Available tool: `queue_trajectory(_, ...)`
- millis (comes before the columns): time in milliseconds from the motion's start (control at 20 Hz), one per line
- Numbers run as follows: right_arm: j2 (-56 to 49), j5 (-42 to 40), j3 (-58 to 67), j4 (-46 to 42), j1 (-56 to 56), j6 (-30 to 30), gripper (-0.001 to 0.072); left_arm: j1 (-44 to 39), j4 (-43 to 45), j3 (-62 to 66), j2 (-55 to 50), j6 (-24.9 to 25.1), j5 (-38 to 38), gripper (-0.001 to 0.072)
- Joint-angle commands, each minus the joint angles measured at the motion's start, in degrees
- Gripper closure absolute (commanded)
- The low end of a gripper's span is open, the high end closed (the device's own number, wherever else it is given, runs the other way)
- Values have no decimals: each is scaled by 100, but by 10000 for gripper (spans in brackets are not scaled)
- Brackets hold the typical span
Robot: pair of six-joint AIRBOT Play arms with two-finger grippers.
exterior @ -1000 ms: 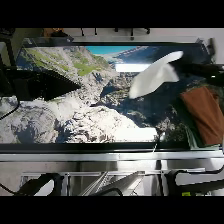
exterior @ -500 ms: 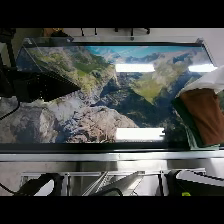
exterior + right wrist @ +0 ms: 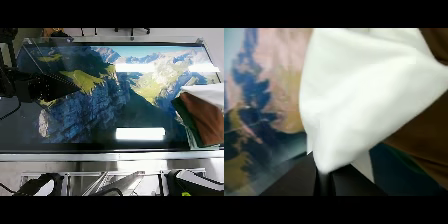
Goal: Fold the shirts.
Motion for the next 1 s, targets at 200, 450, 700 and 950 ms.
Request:
queue_trajectory(200,-17,494,-973,-1434,-15,175,692,-4,2,-2,-4,61,-92,690)
queue_trajectory(450,-138,404,-1722,-1770,-9,-186,683,-4,4,-2,-4,63,-227,689)
queue_trajectory(700,-142,605,-1331,-2918,-9,-225,302,-4,4,-2,-4,87,-229,689)
queue_trajectory(950,-142,-505,190,-1722,286,-199,503,2,0,-2,-4,101,247,689)
